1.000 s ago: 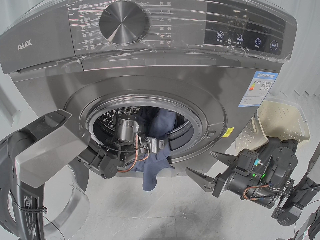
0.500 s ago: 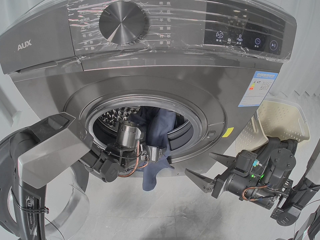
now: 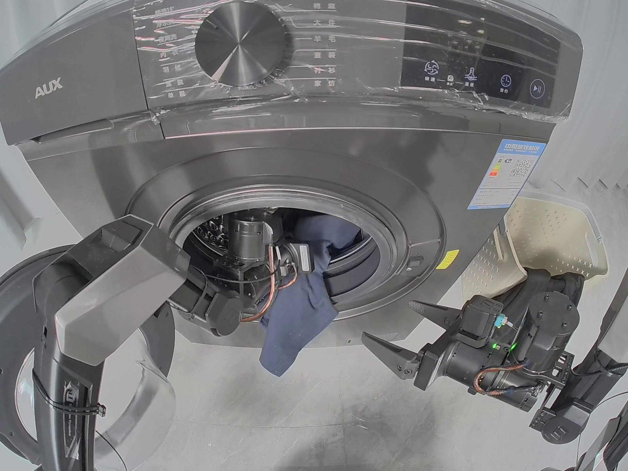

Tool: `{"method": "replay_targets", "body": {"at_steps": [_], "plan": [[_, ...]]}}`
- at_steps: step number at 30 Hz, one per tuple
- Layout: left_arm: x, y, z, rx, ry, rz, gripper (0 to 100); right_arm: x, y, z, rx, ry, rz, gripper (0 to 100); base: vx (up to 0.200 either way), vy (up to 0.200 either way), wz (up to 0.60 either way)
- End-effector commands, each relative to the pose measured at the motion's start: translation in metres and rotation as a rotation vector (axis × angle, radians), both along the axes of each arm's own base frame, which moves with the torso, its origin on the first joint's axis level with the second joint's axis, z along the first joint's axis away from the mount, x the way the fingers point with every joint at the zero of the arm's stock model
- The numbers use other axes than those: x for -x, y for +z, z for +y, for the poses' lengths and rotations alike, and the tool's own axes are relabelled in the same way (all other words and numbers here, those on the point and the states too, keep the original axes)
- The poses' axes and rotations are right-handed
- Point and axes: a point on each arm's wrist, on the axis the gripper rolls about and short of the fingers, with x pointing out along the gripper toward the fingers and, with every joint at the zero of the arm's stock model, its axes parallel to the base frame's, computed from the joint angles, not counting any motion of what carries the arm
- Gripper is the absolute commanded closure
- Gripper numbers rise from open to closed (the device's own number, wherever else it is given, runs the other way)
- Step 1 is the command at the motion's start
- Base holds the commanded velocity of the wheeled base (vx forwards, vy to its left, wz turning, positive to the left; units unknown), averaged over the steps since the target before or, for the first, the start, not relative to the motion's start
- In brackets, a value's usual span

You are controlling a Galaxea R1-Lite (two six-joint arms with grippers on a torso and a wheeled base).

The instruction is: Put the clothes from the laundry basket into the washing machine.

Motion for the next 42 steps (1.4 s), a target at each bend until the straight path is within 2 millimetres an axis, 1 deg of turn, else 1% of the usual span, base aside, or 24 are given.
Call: {"method": "replay_targets", "body": {"at_steps": [1,2,3,4,5,9,10,12,15,16,20,23,24,27,30,32,34,40,42], "plan": [[-0.024,0.002,0.001,0.06,0.05,-0.097,100,0.0,0.0,0.0,0.0,0.0,-0.001,0,0.0,0.0,0.0],[-0.032,0.004,0.001,0.081,0.073,-0.14,100,0.0,0.0,0.0,0.0,0.001,-0.001,0,0.0,0.0,0.0],[-0.037,0.003,0.001,0.094,0.084,-0.166,100,0.0,0.0,0.0,0.0,0.0,-0.001,0,0.0,0.0,0.0],[-0.038,0.003,0.001,0.096,0.084,-0.17,100,0.0,0.0,0.0,0.0,0.0,-0.001,0,0.0,0.0,0.0],[-0.045,0.004,0.003,0.121,0.096,-0.217,100,0.0,0.0,0.0,0.0,0.0,-0.001,0,0.0,0.0,0.0],[-0.046,0.0,0.004,0.126,0.099,-0.227,100,0.0,0.0,0.0,0.0,0.001,-0.001,0,0.0,0.0,0.0],[-0.044,-0.002,0.004,0.123,0.097,-0.217,0,0.0,0.0,0.0,0.001,0.001,0.001,0,0.0,0.0,0.0],[-0.04,-0.008,0.005,0.107,0.093,-0.19,0,0.0,0.0,0.0,0.001,0.0,0.001,0,0.0,0.0,0.0],[-0.026,0.0,0.005,0.107,0.076,-0.159,0,0.0,0.0,0.0,0.0,-0.001,0.002,0,0.0,0.0,0.0],[-0.025,0.001,0.004,0.108,0.073,-0.157,0,0.0,0.0,0.0,0.001,0.001,0.001,0,0.0,0.0,0.0],[0.01,0.02,-0.008,0.067,-0.001,-0.05,0,0.0,-0.001,0.0,0.001,0.001,0.003,0,0.0,0.0,0.0],[0.02,0.025,-0.009,0.045,-0.017,-0.014,0,0.001,-0.001,0.002,0.001,0.007,0.003,0,0.0,0.0,0.0],[0.026,0.024,-0.009,0.019,-0.031,0.026,0,0.002,-0.001,0.002,0.001,0.009,0.003,0,0.0,0.0,0.0],[0.033,0.01,-0.006,-0.027,-0.046,0.1,0,0.002,-0.001,0.003,0.001,0.012,0.003,0,0.0,0.0,0.0],[0.036,-0.005,-0.004,-0.059,-0.047,0.139,0,0.002,-0.001,0.003,0.001,0.012,0.003,0,0.0,0.0,0.0],[0.034,-0.019,-0.003,-0.084,-0.047,0.158,0,0.002,-0.001,0.003,0.001,0.012,0.003,0,0.0,0.0,0.0],[0.031,-0.027,-0.003,-0.091,-0.043,0.161,0,0.002,-0.001,0.003,0.001,0.012,0.003,0,0.0,0.0,0.0],[0.025,-0.035,-0.003,-0.103,-0.04,0.163,0,0.002,0.001,0.003,-0.004,0.012,-0.003,0,0.0,0.0,0.0],[0.021,-0.042,-0.002,-0.108,-0.03,0.171,0,0.002,0.001,0.003,-0.004,0.012,-0.003,0,0.0,0.0,0.0]]}}
